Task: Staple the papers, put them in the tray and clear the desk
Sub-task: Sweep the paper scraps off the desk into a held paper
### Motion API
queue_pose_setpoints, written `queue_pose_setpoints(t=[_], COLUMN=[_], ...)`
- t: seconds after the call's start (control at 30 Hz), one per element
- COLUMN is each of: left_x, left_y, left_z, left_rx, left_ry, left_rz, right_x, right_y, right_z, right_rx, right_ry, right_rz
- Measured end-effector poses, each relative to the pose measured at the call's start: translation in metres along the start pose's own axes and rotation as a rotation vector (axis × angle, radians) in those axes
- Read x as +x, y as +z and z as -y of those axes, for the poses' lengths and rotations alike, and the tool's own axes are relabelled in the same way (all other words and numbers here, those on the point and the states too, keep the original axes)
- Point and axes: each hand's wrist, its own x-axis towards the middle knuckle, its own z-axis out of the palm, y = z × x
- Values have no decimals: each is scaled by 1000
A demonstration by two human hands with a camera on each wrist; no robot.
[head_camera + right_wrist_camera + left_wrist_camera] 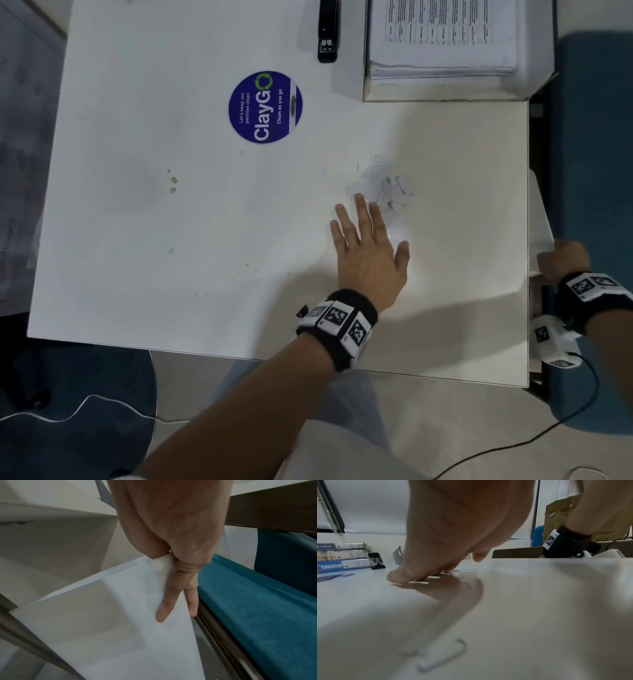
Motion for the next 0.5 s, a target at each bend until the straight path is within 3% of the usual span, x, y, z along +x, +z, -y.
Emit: queue_pose_setpoints(t=[0.13,0.33,0.5], left_x=[2,34,76], left_y=[-30,-82,-87], left_z=[31,142,151], left_rx=[-35,-99,-49], left_ry=[98,-265,-233], left_rz=[-60,-177,-144], right_x=[-11,-4,-4], right_y=[-3,1,7], right_z=[8,0,-5], right_rx=[6,27,-8], right_ry=[11,14,29], right_rz=[-1,10,8])
